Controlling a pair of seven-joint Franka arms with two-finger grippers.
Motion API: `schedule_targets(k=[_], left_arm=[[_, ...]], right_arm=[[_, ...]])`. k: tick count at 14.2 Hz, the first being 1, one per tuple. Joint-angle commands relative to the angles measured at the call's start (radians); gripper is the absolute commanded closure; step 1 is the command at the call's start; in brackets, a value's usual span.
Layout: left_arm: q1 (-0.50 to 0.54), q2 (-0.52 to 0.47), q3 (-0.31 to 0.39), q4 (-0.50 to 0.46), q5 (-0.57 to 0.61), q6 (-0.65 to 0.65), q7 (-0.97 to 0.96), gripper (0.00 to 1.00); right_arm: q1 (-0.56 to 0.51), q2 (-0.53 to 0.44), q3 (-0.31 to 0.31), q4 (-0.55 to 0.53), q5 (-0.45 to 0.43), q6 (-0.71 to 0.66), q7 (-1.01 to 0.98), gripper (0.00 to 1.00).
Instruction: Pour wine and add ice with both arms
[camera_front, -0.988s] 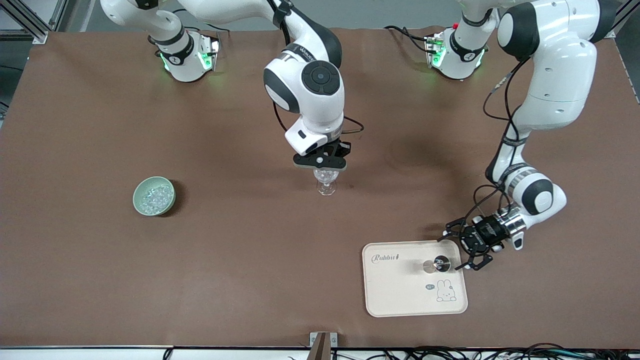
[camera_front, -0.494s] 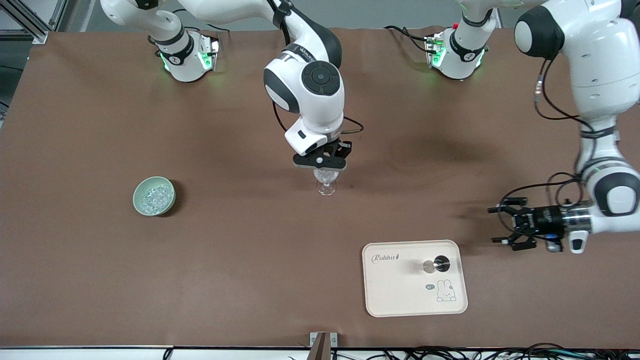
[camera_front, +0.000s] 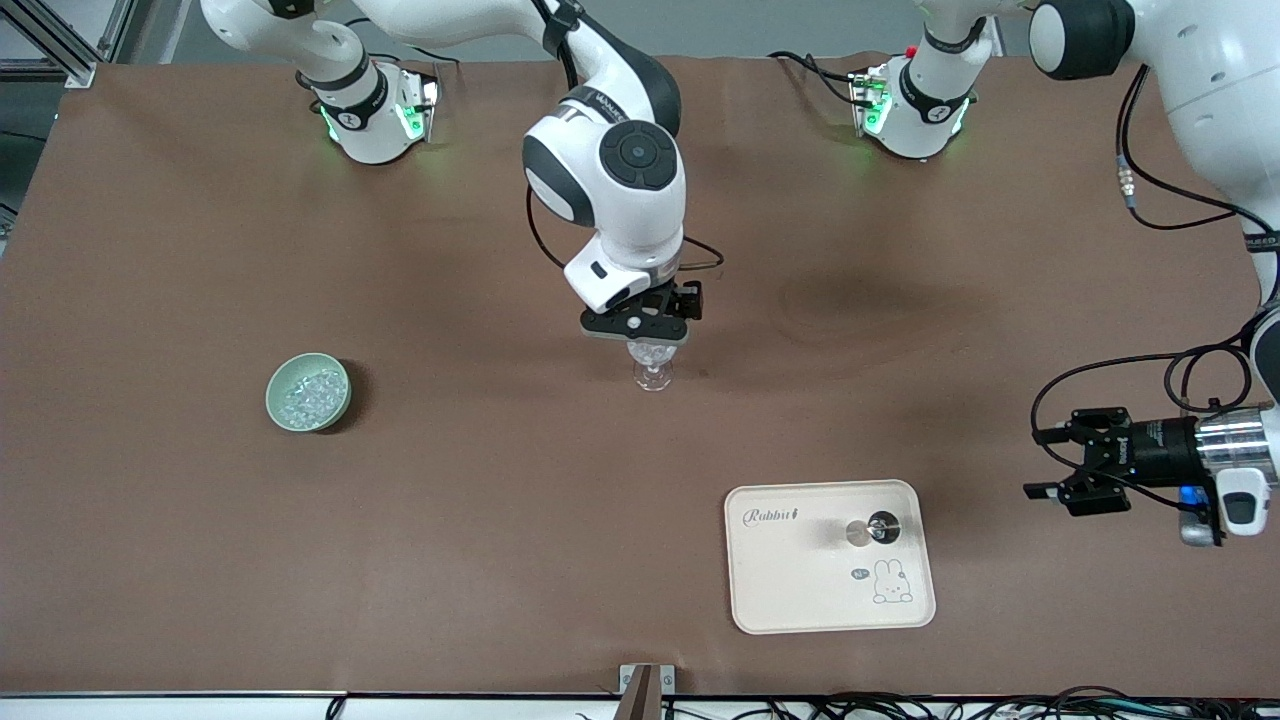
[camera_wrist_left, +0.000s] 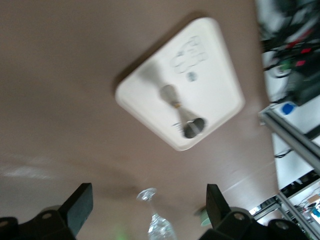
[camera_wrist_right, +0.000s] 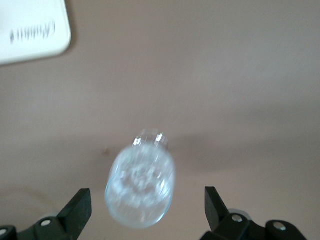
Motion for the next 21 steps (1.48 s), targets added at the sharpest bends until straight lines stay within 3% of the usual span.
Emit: schedule_targets(k=[1,5,8,11,14,17,21], left_arm=[[0.007,-0.094,-0.038,-0.013,0.02,0.048,0.003,0.0],[0.011,-0.2,-0.029,-0.019,0.091,0.049,0.091,0.0],[0.007,-0.287,-0.041,-0.028,0.299,0.049,0.334,0.0],[0.033,-0.385,-0.178,-0.05,0.582,0.051,0.383,0.0],[0.023,-0.546,-0.253,-0.178,0.754,0.046,0.449,0.0],[0.022,-0.743,-0.294,-0.375,0.822,0.045,0.497,0.0],[0.005,-0.777,-0.321,-0.354,0.862,-0.029,0.491,0.0]], right_arm=[[-0.063,-0.107,-0.002,-0.014,-0.06,-0.029,0.006,0.0],[-0.215,-0.248,-0.002,-0.017,-0.066,-0.144,-0.062,0.0],[-0.377,-0.331,-0.002,-0.017,-0.063,-0.222,-0.209,0.0],[-0.525,-0.382,-0.001,-0.016,-0.054,-0.311,-0.38,0.0],[-0.634,-0.417,-0.001,-0.019,-0.051,-0.37,-0.415,0.0],[-0.721,-0.487,-0.004,-0.1,-0.049,-0.402,-0.574,0.0],[-0.807,-0.564,-0.007,-0.195,0.006,-0.399,-0.754,0.0]])
